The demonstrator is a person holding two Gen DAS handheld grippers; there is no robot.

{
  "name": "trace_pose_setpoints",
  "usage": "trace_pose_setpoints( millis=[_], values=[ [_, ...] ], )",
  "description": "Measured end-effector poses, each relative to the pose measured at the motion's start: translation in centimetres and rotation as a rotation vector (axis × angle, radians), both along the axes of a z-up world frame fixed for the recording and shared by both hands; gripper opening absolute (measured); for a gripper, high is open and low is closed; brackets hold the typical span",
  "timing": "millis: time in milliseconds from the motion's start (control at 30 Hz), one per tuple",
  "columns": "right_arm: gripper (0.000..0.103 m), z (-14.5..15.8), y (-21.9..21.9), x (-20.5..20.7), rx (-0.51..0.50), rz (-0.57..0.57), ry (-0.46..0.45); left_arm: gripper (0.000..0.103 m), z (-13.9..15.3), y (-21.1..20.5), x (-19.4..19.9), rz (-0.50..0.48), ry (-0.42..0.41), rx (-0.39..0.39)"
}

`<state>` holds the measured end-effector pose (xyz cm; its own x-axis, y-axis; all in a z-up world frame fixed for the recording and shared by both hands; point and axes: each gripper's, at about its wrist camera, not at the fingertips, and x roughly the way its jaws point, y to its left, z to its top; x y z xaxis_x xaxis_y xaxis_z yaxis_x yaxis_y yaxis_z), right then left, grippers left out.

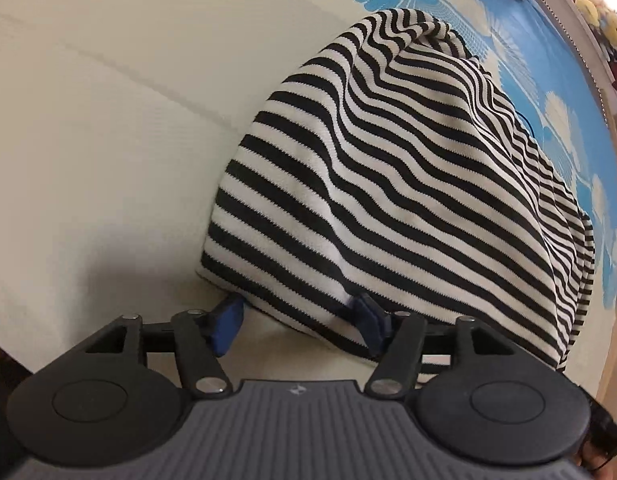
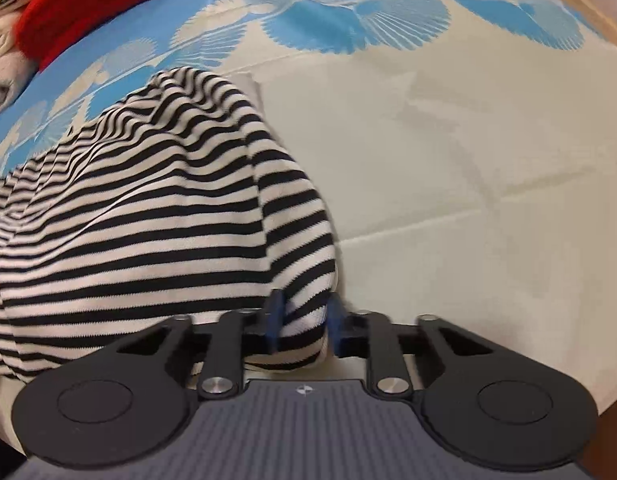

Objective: Fold small clothes

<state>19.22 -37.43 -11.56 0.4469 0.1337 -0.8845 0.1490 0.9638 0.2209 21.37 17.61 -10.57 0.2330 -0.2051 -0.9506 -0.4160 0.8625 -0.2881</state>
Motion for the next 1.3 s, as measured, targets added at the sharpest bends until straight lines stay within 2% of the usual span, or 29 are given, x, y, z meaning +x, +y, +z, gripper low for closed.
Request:
trace_pose_setpoints(
  millis=[67, 200, 233, 267, 300, 333, 367, 400, 533, 633, 700, 767, 867, 967, 1033, 1100, 1167, 1200, 1233, 1300],
  values=[
    [0.016, 0.0, 0.4, 0.0, -0.027, 0.024, -0.001, 0.070, -0.3, 0.0, 0.2, 0.011, -0.010, 0.002],
    [0.017, 0.2, 0.4, -0.1, -0.045, 0.039, -0.005, 0.068, -0.6, 0.5, 0.7, 0.093, -0.064, -0.002],
    [0.017, 0.3, 0.4, -0.2, -0.046, 0.036, -0.004, 0.063, -0.6, 0.6, 0.7, 0.110, -0.072, 0.006],
    [0.021, 0.4, 0.3, -0.3, -0.053, 0.030, -0.004, 0.051, -0.5, 0.4, 0.9, 0.120, -0.080, 0.016],
    [0.024, 0.7, 0.2, -0.4, -0.062, 0.021, -0.007, 0.043, -0.3, 0.2, 0.8, 0.125, -0.094, 0.027],
    [0.024, 1.0, 0.0, -0.5, -0.068, 0.010, -0.014, 0.030, -0.1, 0.2, 0.8, 0.130, -0.104, 0.032],
    [0.025, 1.6, -0.2, -0.8, -0.076, -0.008, -0.029, 0.023, 0.2, 0.0, 0.7, 0.132, -0.115, 0.037],
    [0.027, 2.3, -0.5, -1.1, -0.091, -0.031, -0.059, 0.021, 0.7, -0.4, 0.6, 0.129, -0.134, 0.058],
    [0.028, 5.2, -2.1, -3.2, -0.126, -0.110, -0.177, 0.016, 3.7, -3.1, 0.6, 0.056, -0.240, 0.201],
    [0.028, 6.0, -3.6, -4.1, -0.122, -0.168, -0.200, 0.015, 7.4, -7.1, 0.1, -0.067, -0.403, 0.316],
    [0.028, 6.4, -4.6, -4.2, -0.109, -0.203, -0.218, 0.014, 9.6, -10.6, 0.1, -0.154, -0.519, 0.339],
    [0.028, 6.7, -5.1, -4.3, -0.118, -0.221, -0.225, 0.014, 11.0, -14.1, 0.3, -0.234, -0.616, 0.309],
    [0.028, 7.0, -5.6, -4.3, -0.125, -0.235, -0.239, 0.013, 12.2, -20.3, 0.3, -0.388, -0.712, 0.194],
    [0.028, 7.3, -6.5, -4.4, -0.128, -0.261, -0.246, 0.013, 12.3, -27.0, -0.1, -0.600, -0.761, 0.103],
    [0.028, 7.6, -7.2, -4.5, -0.117, -0.289, -0.261, 0.013, 11.7, -31.1, -0.5, -0.722, -0.765, 0.046],
    [0.028, 7.7, -7.4, -4.7, -0.116, -0.308, -0.265, 0.016, 10.3, -34.6, -0.4, -0.820, -0.707, -0.012],
    [0.028, 7.6, -7.5, -4.7, -0.095, -0.319, -0.262, 0.036, 7.9, -37.4, 0.4, -0.917, -0.569, -0.100],
    [0.028, 7.6, -7.6, -4.6, -0.078, -0.322, -0.265, 0.037, 6.9, -38.1, 0.8, -0.950, -0.503, -0.139],
    [0.028, 7.6, -7.6, -4.5, -0.058, -0.323, -0.269, 0.037, 6.5, -38.2, 0.8, -0.956, -0.469, -0.149],
    [0.037, 7.5, -7.5, -4.2, -0.012, -0.313, -0.275, 0.037, 7.2, -36.8, 1.8, -0.910, -0.464, -0.150]
  ],
)
